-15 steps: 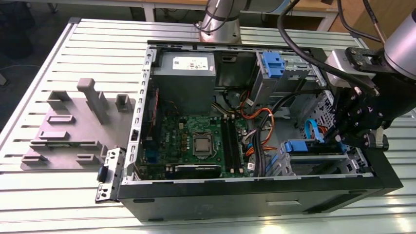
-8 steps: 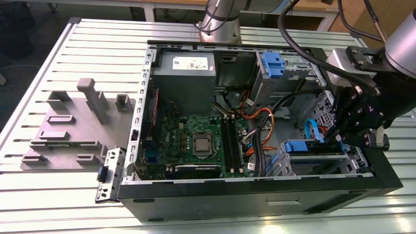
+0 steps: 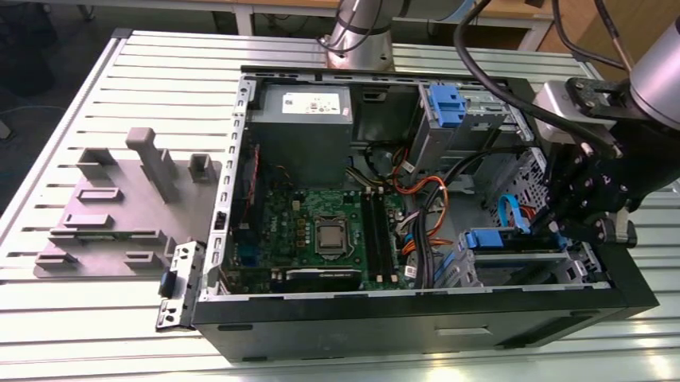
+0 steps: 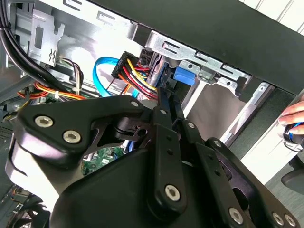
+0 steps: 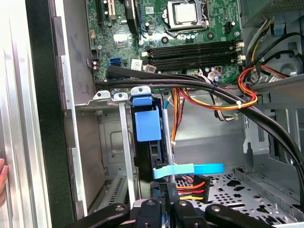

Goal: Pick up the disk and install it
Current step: 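Insert the second disk wire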

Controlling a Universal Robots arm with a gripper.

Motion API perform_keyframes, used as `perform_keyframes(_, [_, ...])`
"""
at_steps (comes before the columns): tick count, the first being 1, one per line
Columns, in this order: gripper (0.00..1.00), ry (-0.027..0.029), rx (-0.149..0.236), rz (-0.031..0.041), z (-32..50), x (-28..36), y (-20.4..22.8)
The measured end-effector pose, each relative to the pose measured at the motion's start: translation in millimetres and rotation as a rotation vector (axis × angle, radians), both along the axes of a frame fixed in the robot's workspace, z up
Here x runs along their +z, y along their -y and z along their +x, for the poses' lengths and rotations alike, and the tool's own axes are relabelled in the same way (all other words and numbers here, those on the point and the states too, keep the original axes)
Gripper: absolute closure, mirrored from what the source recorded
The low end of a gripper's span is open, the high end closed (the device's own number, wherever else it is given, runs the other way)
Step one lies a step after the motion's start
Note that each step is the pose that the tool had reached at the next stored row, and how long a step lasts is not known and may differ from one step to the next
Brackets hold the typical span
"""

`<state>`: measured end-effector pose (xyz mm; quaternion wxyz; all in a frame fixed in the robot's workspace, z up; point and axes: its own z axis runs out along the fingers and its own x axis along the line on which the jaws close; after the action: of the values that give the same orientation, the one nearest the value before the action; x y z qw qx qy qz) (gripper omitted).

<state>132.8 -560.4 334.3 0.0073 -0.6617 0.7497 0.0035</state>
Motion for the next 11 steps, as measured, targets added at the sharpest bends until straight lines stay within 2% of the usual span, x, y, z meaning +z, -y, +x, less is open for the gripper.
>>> perform_keyframes(7, [0.84,-0.0001,0.001,-0.0003,0.0,-2.7,0.0])
perform_keyframes(11, [0.84,0.0000,0.001,0.0005,0.0,-2.2,0.0])
